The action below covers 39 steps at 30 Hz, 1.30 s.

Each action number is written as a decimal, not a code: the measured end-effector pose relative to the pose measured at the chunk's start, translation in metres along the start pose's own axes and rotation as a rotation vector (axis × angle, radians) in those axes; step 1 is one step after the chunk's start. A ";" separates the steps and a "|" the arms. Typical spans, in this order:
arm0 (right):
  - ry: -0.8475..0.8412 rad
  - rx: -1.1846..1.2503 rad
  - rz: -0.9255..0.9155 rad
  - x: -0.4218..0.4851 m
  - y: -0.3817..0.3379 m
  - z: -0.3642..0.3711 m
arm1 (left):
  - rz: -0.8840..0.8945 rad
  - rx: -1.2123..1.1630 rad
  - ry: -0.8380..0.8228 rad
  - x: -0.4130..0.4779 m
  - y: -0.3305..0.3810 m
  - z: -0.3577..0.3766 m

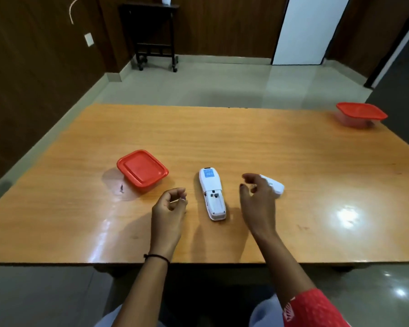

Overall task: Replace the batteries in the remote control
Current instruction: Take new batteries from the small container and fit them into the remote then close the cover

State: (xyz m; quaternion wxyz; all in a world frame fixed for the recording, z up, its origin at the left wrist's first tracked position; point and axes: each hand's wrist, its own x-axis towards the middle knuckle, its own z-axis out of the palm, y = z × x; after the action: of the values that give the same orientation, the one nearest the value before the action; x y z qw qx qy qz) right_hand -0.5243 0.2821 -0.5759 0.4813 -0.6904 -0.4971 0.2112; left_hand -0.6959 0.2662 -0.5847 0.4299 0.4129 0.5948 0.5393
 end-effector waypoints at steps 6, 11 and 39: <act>-0.063 -0.039 -0.145 0.012 0.011 0.035 | 0.218 0.209 0.254 0.031 0.001 0.010; -0.078 -0.029 -0.349 -0.005 -0.008 0.069 | -0.013 0.280 0.535 0.074 0.001 -0.035; -0.354 0.309 -0.780 -0.050 -0.038 0.096 | -0.335 -0.915 0.058 0.018 0.028 -0.049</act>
State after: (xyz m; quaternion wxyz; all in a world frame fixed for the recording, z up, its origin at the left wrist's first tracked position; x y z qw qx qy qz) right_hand -0.6375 0.2828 -0.5947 0.5297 -0.3250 -0.7574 0.2005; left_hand -0.7473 0.2711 -0.5556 0.6314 0.0650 0.3665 0.6802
